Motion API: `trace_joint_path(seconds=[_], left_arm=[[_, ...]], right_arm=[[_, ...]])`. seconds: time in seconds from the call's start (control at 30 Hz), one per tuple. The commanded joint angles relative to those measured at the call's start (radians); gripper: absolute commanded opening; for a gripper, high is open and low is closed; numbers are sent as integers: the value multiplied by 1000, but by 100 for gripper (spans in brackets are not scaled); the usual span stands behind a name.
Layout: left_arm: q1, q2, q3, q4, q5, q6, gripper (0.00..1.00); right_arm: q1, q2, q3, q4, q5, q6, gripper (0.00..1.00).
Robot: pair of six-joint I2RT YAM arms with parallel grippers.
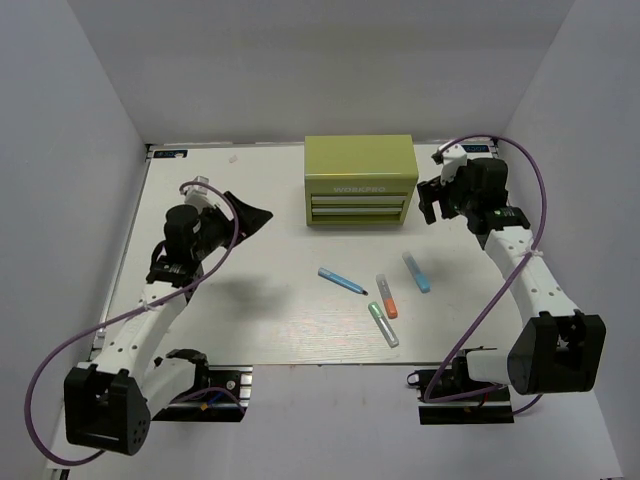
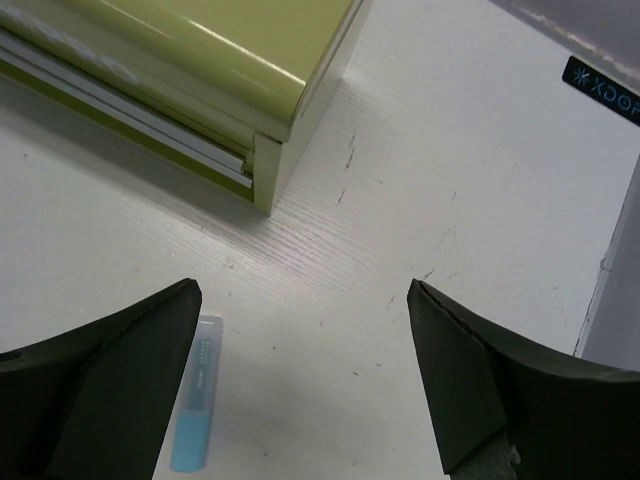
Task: Sort the stationery into containers
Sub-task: Open the drawer
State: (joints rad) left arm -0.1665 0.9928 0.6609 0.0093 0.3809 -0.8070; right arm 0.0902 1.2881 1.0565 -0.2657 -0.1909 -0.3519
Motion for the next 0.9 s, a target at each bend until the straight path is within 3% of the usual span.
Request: trace_joint_path(seconds=[0.0,0.23,0.37,0.4,0.47,0.53,0.6,0.7,0.87], left_arm=[[-57,49,19,90,29,-26,99],[-217,199,115,100,-63,-26,99],[-294,291,141,130,-157,-35,96],[-307,302,141,142,-178,-47,94],[-347,320,141,217,-229,-69,84],[-367,355,118,303,-270,-107,74],[-392,391,118,345,-293,-132,72],[-422,472,141,415,-339,-188,75],[-475,587,163,515,-465,-305,75]], right_arm=[[0,-1,65,13,-33,-37,90],[5,-52,106,-61,-248,-271,86],[9,-64,154,-122,-428,-387,60],[9,-67,158,-128,-455,-416,44],[29,-62,169,-150,-513,-525,41],[52,-41,216,-211,-530,-609,64],[68,0,247,-242,-530,-645,87],[100,49,304,-303,-529,-688,90],[167,122,326,-221,-400,-681,90]])
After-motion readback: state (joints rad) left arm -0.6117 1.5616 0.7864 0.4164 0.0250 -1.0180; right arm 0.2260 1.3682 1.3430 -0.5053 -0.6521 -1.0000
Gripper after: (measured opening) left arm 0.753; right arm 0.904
